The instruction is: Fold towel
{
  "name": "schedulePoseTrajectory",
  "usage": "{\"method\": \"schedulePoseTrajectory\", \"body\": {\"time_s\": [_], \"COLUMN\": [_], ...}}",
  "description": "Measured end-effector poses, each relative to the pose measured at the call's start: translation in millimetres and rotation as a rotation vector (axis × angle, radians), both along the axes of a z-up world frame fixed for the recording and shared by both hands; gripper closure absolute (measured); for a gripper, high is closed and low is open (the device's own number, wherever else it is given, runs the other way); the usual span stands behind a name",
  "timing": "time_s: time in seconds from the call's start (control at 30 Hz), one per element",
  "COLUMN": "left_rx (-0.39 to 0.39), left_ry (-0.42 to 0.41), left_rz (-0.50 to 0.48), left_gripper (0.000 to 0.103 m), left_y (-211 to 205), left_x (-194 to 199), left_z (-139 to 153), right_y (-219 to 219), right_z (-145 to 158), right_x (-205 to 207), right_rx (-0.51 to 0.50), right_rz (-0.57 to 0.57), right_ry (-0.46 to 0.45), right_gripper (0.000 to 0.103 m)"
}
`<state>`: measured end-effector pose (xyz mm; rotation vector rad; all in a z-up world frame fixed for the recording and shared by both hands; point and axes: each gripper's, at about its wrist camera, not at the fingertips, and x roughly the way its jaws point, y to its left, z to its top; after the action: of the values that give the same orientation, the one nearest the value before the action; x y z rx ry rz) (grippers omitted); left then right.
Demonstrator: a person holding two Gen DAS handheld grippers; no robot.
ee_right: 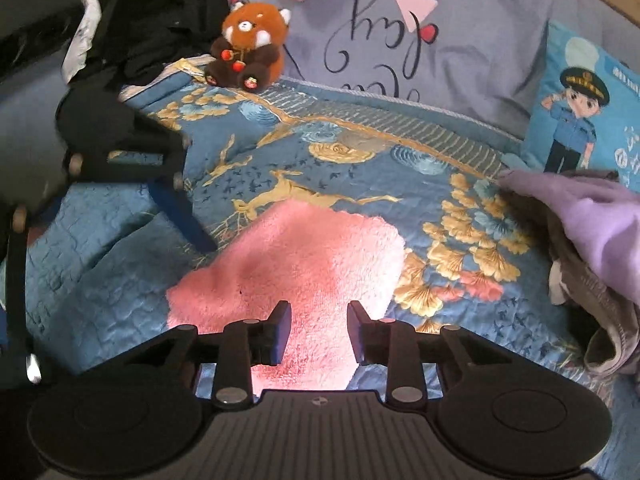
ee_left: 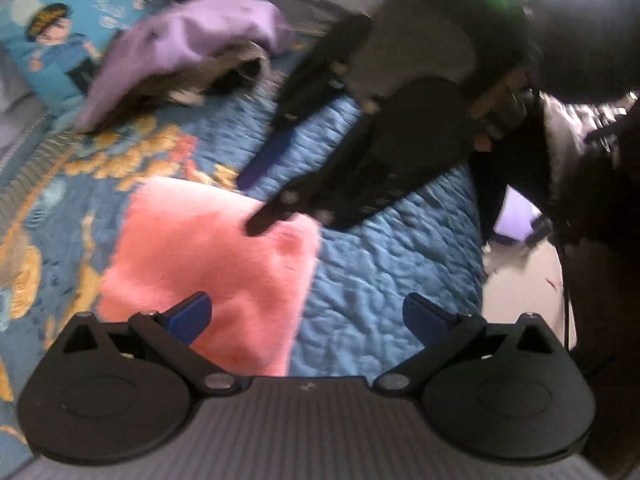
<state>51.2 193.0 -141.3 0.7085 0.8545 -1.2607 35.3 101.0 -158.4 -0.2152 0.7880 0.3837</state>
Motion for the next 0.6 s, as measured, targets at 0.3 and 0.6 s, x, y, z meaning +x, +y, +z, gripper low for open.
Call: {"method": "schedulePoseTrajectory", "body": {"time_s": [0.3, 0.6], "left_rx": [0.132, 0.129], "left_ry": [0.021, 0.021], "left_rz": [-0.013, -0.005], "left_gripper": [0.0, 0.0], "left_y": [-17, -16], "left_x": [-2, -2], "left_z": [-41, -44], "right_y": [-2, 9], "right_z": [5, 7], "right_x": [14, 44], "right_rx": [-0.01, 0.003], "right_rz": [0.004, 0.023], "right_ry": [-0.01, 0.022], "right_gripper": [0.057, 0.052]}}
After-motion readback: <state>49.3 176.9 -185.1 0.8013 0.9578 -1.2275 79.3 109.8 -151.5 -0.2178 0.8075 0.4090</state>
